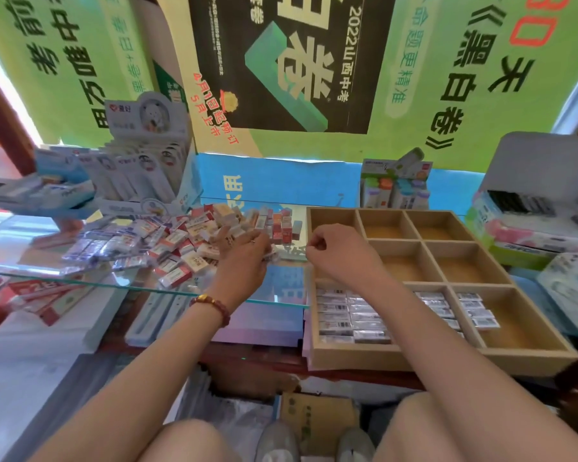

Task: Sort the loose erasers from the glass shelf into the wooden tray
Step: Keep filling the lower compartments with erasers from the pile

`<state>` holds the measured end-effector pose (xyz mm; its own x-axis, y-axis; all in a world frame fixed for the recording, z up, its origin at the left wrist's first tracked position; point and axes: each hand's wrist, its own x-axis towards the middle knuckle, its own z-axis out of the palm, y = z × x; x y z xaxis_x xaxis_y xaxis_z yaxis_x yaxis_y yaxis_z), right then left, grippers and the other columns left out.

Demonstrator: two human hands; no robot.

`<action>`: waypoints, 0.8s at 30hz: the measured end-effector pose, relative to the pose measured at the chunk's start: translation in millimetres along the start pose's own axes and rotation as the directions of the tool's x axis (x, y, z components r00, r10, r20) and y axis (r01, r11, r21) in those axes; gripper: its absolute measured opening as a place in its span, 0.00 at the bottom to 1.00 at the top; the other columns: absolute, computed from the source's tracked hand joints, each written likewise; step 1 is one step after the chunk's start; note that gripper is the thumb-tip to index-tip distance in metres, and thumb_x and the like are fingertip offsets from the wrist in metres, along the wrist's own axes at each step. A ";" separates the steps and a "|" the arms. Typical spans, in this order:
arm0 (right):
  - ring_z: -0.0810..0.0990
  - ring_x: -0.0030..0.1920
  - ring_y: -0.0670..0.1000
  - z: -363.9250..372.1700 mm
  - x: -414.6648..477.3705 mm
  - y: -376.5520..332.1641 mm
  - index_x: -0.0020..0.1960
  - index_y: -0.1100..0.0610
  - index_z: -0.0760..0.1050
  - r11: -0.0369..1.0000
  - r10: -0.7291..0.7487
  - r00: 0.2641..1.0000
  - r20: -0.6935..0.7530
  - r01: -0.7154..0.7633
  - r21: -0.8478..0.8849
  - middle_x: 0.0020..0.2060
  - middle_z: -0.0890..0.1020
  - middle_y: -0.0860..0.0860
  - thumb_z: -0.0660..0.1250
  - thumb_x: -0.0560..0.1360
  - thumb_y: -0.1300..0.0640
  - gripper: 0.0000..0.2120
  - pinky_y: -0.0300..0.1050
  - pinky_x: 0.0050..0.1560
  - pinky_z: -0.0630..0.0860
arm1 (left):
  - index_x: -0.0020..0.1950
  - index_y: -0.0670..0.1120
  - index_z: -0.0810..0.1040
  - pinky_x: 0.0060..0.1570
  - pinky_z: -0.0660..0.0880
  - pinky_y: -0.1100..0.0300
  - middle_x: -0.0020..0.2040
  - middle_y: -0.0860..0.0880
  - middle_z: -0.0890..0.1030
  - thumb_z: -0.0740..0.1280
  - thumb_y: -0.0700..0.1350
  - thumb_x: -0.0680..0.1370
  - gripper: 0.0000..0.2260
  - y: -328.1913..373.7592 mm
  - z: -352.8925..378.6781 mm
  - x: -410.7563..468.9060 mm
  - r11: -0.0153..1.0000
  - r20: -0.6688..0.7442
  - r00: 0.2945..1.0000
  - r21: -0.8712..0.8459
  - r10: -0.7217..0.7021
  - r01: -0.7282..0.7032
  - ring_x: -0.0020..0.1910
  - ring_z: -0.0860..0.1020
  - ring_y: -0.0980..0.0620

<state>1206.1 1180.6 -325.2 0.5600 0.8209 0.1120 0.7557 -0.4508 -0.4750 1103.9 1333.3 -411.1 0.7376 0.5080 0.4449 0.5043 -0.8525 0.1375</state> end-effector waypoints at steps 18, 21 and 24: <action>0.68 0.23 0.39 -26.0 -23.0 -1.0 0.38 0.53 0.72 0.793 0.022 0.999 0.030 -0.036 0.608 0.32 0.77 0.48 0.54 0.80 0.42 0.20 0.37 0.30 0.62 | 0.47 0.45 0.70 0.38 0.73 0.56 0.43 0.53 0.77 0.66 0.44 0.76 0.06 92.3 -77.8 -5.9 0.779 -0.240 0.968 -0.620 -0.076 -0.093 0.40 0.75 0.55; 0.66 0.24 0.41 -35.0 -31.3 3.2 0.37 0.53 0.72 0.735 0.020 1.000 0.011 -0.022 0.677 0.31 0.75 0.48 0.57 0.80 0.45 0.18 0.34 0.26 0.61 | 0.47 0.47 0.70 0.40 0.74 0.50 0.44 0.53 0.78 0.69 0.44 0.75 0.08 99.0 -84.8 -9.1 0.758 -0.225 0.972 -0.645 -0.068 -0.096 0.43 0.76 0.53; 0.65 0.25 0.43 -43.1 -43.4 10.4 0.38 0.53 0.73 0.680 0.014 1.000 -0.006 -0.005 0.733 0.28 0.74 0.45 0.59 0.80 0.48 0.15 0.36 0.25 0.60 | 0.45 0.52 0.70 0.40 0.76 0.57 0.44 0.56 0.78 0.73 0.42 0.71 0.13 110.9 -93.5 -10.8 0.644 -0.168 0.982 -0.761 -0.087 -0.073 0.45 0.77 0.59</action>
<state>1204.3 1125.2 -297.4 0.5721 0.8127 0.1104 0.2621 -0.0536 -0.9635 1109.8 1221.8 -318.0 0.6052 0.5524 0.5733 -0.0707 -0.6800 0.7298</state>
